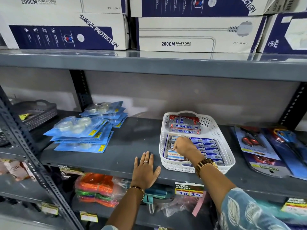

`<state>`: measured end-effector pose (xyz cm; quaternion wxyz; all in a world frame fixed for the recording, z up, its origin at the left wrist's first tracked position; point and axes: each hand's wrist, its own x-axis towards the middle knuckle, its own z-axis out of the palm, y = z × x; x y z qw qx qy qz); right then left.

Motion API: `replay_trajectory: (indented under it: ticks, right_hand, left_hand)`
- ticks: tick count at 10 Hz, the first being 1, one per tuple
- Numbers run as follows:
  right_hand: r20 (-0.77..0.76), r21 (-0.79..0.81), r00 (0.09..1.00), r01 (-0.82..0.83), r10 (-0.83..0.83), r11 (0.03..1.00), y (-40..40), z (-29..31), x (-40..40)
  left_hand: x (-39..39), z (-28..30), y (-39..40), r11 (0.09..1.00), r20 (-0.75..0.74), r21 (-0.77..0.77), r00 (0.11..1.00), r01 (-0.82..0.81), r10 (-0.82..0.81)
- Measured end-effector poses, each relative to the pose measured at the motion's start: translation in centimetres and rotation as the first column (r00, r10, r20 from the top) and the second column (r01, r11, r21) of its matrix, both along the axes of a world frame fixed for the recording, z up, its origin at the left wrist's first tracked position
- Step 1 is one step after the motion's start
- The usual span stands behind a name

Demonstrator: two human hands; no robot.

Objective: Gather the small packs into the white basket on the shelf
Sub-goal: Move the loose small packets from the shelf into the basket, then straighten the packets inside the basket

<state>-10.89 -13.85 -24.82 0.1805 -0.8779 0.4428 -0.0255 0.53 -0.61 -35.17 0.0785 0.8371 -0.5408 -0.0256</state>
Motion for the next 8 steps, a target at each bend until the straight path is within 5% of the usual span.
replay_trajectory:
  ticks: [8]
  right_hand:
    - [0.012, -0.239, 0.993, 0.12, -0.12, 0.964, 0.1, 1.1, -5.3]
  left_hand:
    - [-0.7, 0.6, 0.5, 0.998, -0.063, -0.058, 0.998, -0.015, 0.011]
